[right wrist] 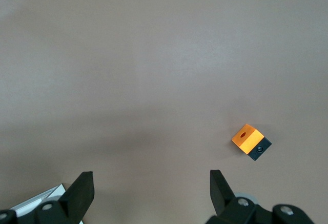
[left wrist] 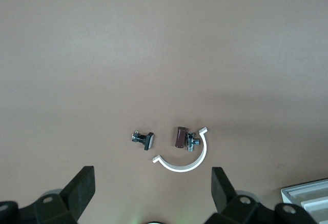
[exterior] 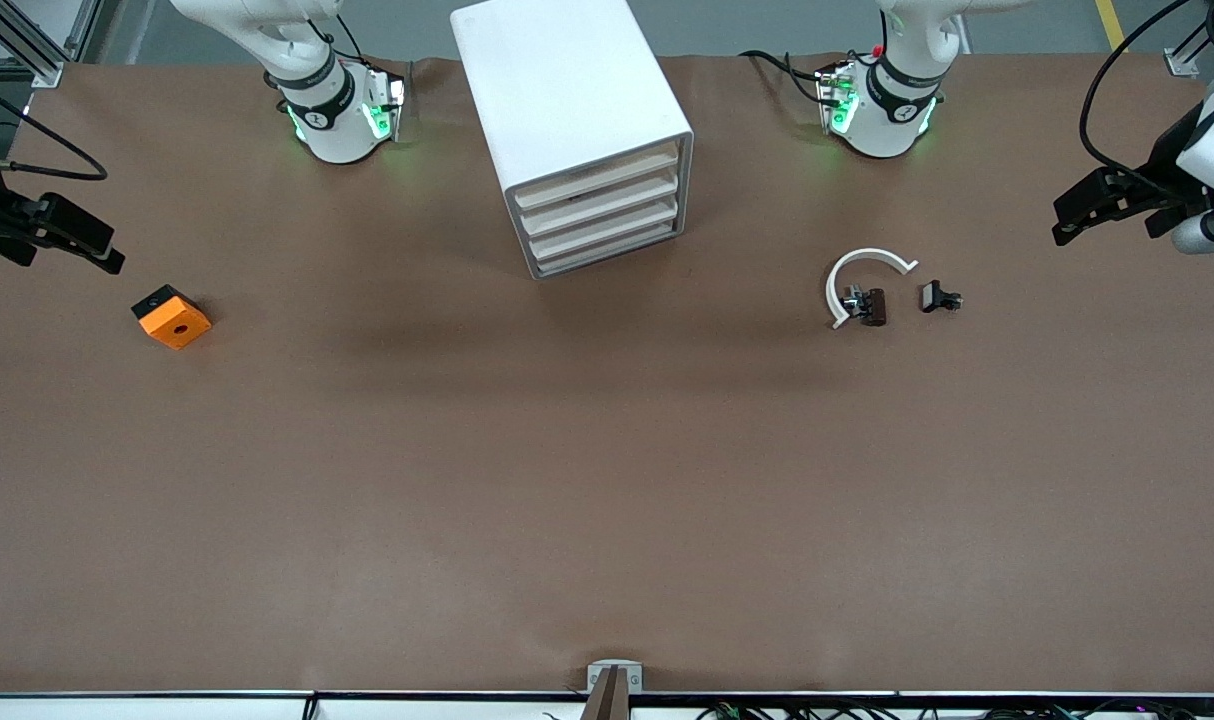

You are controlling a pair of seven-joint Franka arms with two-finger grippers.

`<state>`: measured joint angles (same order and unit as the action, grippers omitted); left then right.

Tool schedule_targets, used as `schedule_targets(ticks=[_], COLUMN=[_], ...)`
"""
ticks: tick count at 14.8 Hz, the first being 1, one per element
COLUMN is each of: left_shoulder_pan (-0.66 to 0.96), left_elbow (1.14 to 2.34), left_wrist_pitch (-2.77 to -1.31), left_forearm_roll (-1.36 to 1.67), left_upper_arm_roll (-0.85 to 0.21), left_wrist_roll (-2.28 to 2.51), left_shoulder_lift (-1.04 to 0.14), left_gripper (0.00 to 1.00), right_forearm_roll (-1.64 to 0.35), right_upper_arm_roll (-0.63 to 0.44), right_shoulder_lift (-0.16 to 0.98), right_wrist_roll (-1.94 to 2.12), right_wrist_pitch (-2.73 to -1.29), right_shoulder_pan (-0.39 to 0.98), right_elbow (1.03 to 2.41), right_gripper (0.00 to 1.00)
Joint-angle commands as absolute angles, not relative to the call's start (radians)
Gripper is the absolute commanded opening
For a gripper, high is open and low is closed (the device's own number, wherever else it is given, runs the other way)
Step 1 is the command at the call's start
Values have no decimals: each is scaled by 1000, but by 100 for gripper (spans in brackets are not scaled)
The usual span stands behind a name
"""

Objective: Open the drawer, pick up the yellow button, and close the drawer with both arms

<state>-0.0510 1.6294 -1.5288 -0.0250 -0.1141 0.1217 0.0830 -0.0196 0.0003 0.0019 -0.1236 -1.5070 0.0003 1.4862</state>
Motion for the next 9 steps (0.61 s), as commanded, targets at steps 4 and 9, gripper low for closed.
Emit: schedule_targets(ticks=[4, 9], left_shoulder_pan=[-61, -51], left_elbow=[1580, 1565], left_wrist_pitch=[-1509, -1508], left_forearm_roll=[-18, -3], left_upper_arm_roll=[-120, -126], left_wrist_roll=[104, 112], left_shoulder_lift=[49, -55], left_gripper=[100, 100], right_forearm_roll=[-12, -14], right_upper_arm_roll=[11, 11], right_shoulder_lift=[5, 5], right_wrist_roll=[-115, -115], right_wrist_pitch=[-1496, -1497], right_shoulder_pan=[-9, -9], right_elbow=[1468, 1468], right_gripper=[100, 100])
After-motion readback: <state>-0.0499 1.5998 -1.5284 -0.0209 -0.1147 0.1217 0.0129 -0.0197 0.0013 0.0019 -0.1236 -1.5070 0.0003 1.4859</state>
